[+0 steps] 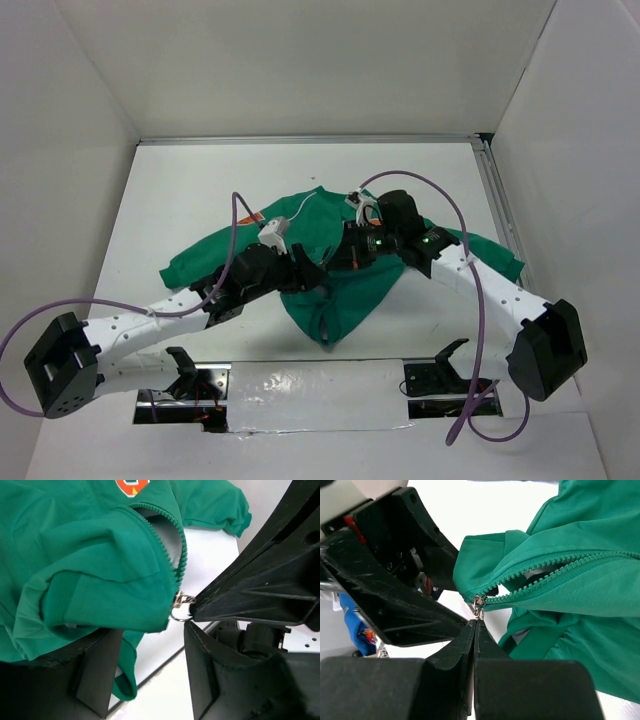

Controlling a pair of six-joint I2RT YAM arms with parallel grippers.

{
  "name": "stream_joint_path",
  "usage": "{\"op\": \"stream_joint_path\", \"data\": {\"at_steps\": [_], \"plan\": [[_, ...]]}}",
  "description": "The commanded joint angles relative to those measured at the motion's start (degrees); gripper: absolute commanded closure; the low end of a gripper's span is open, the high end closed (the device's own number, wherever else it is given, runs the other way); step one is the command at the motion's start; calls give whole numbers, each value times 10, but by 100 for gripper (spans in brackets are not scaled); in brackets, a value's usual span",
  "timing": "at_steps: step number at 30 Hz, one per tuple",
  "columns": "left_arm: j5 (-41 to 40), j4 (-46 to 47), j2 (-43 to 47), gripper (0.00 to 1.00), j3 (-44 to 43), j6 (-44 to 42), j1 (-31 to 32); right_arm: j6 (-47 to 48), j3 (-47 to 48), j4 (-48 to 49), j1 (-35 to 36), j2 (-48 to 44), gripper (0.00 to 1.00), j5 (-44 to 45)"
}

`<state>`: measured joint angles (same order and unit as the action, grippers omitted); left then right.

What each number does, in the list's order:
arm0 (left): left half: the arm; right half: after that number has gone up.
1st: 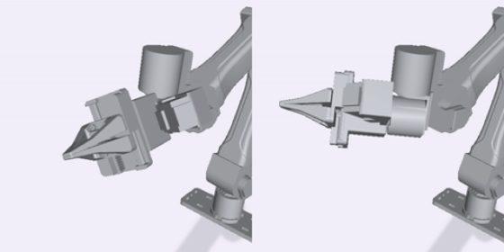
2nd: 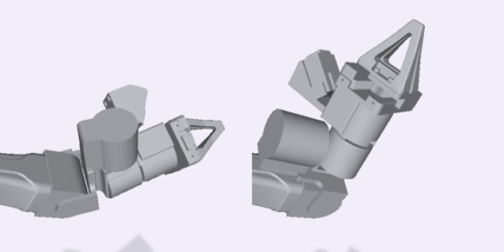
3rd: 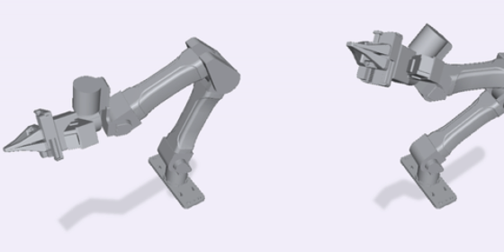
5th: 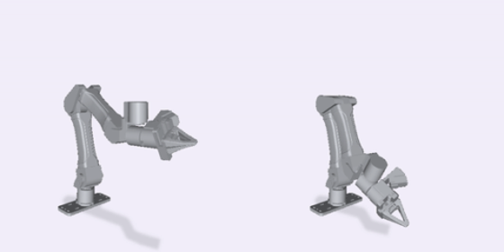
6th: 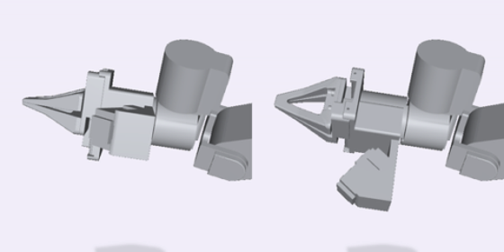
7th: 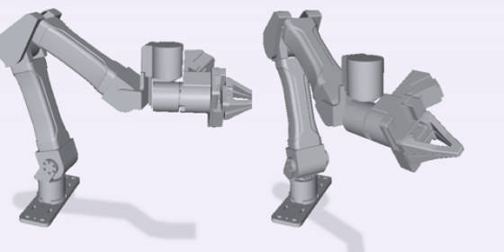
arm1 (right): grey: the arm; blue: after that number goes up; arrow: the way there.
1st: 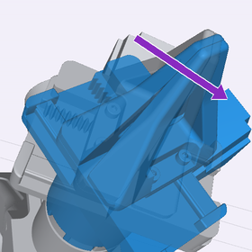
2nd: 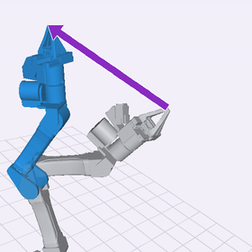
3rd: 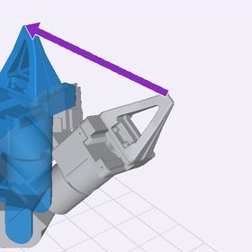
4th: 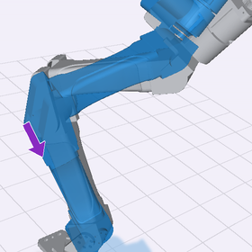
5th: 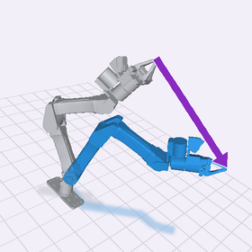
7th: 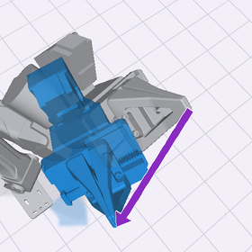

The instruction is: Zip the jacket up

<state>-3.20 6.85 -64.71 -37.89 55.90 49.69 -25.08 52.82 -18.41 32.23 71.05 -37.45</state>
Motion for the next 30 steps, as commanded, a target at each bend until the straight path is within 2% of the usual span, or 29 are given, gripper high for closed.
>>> {"op": "stream_joint_path", "data": {"at_steps": [1, 5, 9, 18, 20, 21, 22, 24, 26, 27, 28, 30], "plan": [[-45, 93, 12, 37, 23, -5, -5, -15, 13, 14, -7, -8, 100, -36], [-59, 153, 14, 38, 40, -65, -7, -23, 29, -3, -19, 15, 100, -68], [-4, 257, -2, 45, 55, -125, -16, -14, 47, -21, -18, 26, 100, -68], [64, 316, -47, 58, 40, -173, -28, 13, 69, -58, -13, 37, 100, -24], [77, 330, -50, 68, 39, -182, -29, 16, 77, -70, -10, 44, 100, -10], [82, 331, -49, 87, 40, -185, -29, 19, 79, -73, -9, 45, 100, 7], [86, 338, -48, 97, 41, -190, -29, 21, 81, -76, -9, 46, 100, 17], [88, 338, -39, 100, 46, -195, -29, 16, 93, -89, -8, 46, 100, 53], [84, 295, -14, 100, 39, -178, -29, 13, 111, -108, -1, 45, 100, 134], [69, 261, -7, 100, 31, -168, -28, 13, 119, -115, 2, 43, 100, 201], [60, 185, 3, 100, 15, -157, -28, 13, 135, -129, 11, 41, 100, 238], [64, 120, 20, 100, 4, -122, -28, 20, 156, -141, 25, 42, 100, 347]]}}
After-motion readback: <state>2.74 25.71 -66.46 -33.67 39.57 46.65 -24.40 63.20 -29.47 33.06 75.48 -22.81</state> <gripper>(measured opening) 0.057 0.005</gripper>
